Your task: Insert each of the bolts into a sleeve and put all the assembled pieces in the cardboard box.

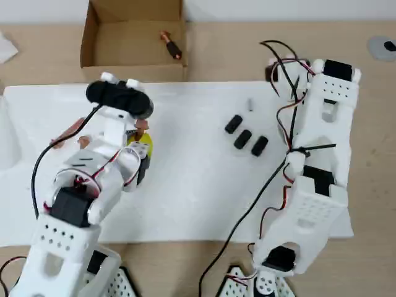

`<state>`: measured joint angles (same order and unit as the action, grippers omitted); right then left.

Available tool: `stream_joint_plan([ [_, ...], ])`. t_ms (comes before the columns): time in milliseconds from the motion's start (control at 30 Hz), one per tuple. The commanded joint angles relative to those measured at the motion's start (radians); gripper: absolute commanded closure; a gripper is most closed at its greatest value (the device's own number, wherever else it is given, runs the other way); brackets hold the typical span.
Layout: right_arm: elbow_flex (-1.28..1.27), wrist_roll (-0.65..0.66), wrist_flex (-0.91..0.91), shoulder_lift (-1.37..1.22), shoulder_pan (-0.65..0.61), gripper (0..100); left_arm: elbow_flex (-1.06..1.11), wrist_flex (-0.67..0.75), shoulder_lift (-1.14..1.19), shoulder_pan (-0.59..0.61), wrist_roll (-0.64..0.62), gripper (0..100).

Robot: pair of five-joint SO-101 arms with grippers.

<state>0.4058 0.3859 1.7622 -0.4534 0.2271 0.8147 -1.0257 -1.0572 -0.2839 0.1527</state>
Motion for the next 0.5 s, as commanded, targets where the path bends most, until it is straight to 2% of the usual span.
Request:
stream_joint_plan([
  [0, 0.002, 0.086, 0.020, 0.061, 0.015, 77.5, -0.006, 0.021, -0.073, 0.009, -0.006, 99],
  [267, 0.001, 0.308, 0.020, 0.059, 0.081, 77.5, -0.012, 0.017, -0.119, 0.009, -0.006, 99],
  [467, -0.021, 0.339, -0.011, 0.042, 0.159, 77.5, -0.012, 0.015, -0.119, 0.011, -0.006, 99],
])
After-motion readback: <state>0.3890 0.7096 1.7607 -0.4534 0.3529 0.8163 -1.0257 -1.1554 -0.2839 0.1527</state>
